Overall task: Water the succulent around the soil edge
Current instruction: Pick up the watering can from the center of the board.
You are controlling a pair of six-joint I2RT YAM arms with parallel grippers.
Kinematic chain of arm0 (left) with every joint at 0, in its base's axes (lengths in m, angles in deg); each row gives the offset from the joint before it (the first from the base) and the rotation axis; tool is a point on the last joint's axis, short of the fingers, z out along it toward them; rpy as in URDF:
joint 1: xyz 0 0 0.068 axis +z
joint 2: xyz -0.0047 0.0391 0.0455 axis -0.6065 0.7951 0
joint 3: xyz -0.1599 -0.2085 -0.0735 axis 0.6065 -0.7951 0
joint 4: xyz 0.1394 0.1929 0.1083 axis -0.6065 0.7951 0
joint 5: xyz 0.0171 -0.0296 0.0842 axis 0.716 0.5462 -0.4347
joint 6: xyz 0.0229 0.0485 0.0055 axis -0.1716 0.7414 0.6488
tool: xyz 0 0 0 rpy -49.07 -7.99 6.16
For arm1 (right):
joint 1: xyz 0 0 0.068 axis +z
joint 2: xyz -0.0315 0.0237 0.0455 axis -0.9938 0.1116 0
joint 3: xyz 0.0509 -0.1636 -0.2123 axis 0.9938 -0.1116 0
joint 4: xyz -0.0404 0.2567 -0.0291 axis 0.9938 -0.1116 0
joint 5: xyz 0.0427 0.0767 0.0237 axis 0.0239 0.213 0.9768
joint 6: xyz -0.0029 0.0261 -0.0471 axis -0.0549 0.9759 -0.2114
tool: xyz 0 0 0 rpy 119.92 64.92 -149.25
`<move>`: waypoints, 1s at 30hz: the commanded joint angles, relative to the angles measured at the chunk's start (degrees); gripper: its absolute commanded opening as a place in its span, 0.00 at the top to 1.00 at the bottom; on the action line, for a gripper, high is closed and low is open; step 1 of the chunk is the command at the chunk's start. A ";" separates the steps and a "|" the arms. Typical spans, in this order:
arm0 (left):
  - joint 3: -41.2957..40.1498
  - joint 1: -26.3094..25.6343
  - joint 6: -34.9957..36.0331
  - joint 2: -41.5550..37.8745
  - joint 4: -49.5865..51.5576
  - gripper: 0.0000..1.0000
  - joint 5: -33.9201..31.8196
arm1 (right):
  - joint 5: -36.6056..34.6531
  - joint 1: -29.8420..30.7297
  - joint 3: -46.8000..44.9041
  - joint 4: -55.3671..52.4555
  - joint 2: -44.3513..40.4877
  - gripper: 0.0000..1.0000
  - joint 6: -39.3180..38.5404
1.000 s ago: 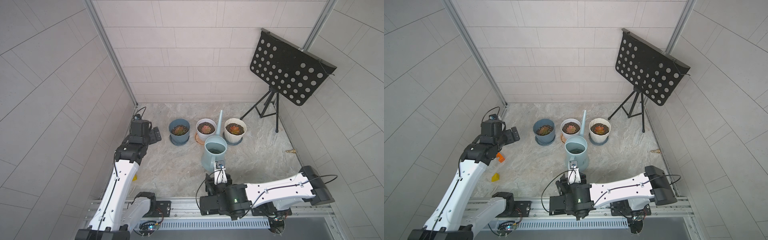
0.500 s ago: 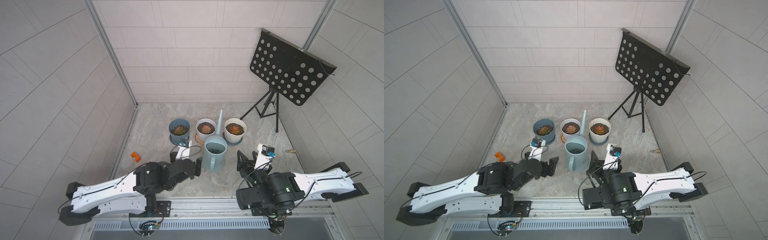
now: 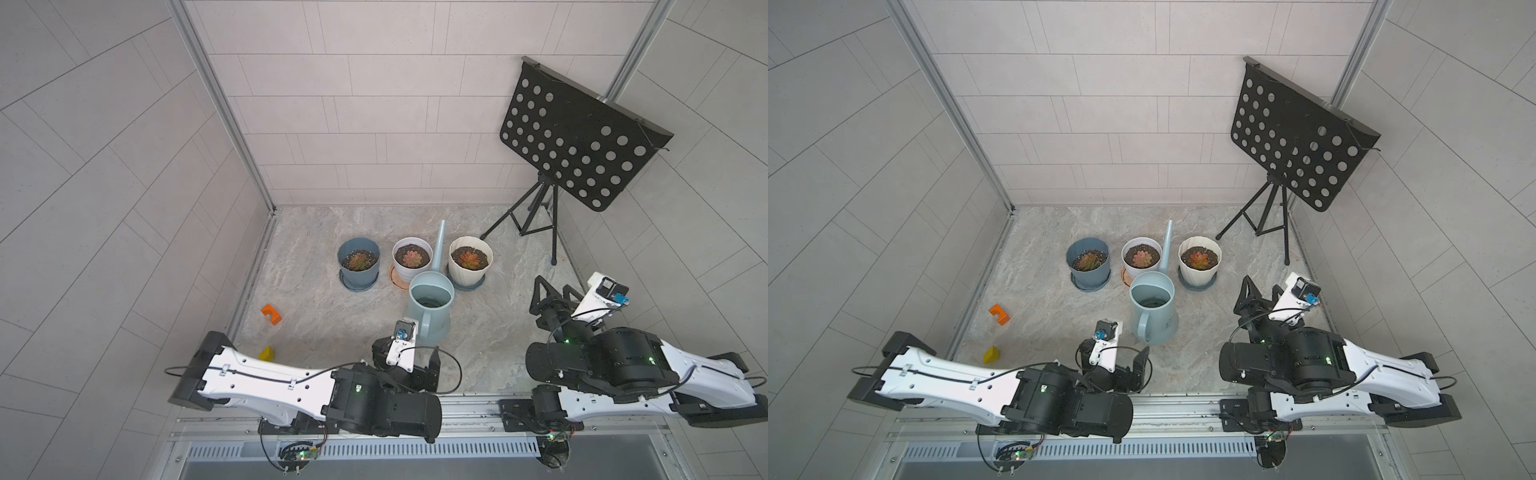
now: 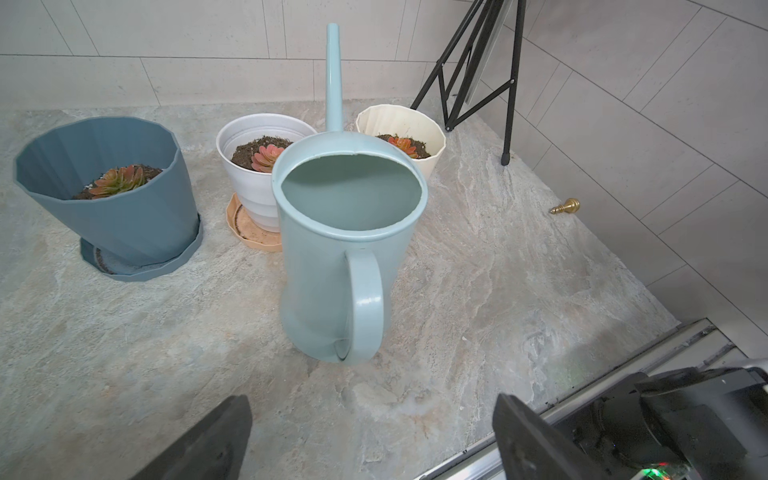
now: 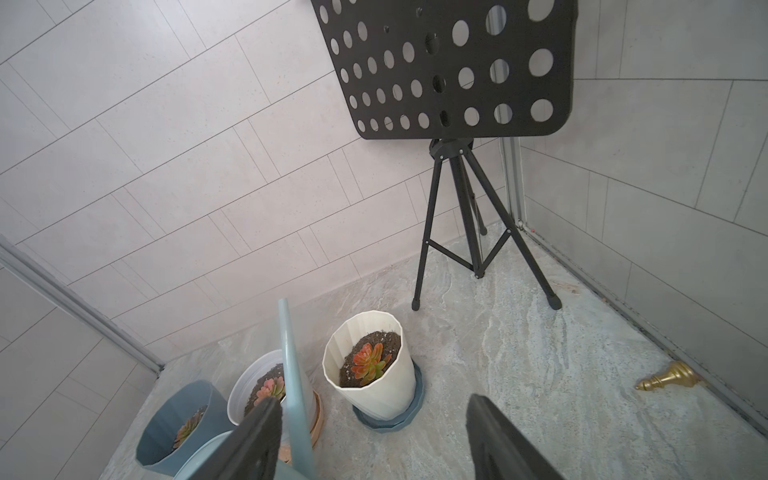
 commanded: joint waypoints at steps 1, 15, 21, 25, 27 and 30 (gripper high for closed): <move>1.63 0.66 -0.02 2.87 -2.00 0.02 -2.83 | -1.33 -0.44 -1.40 -7.53 -1.04 0.27 -2.90; 0.42 8.69 6.02 7.86 -7.94 0.04 4.52 | -0.73 -5.01 -4.27 5.40 -5.11 0.26 -17.18; 0.50 10.19 8.01 10.34 -10.13 0.05 6.86 | -0.28 -6.30 -5.10 8.37 -5.27 0.26 -19.60; 0.26 11.28 8.53 11.47 -10.74 0.09 7.74 | 0.10 -6.95 -6.02 9.67 -5.92 0.27 -19.80; 0.16 11.75 9.14 11.76 -11.39 0.13 7.88 | 0.25 -7.13 -6.44 10.88 -6.46 0.28 -20.89; 0.06 13.63 9.91 12.21 -12.15 0.19 7.87 | 0.26 -7.19 -6.88 12.29 -6.87 0.29 -22.05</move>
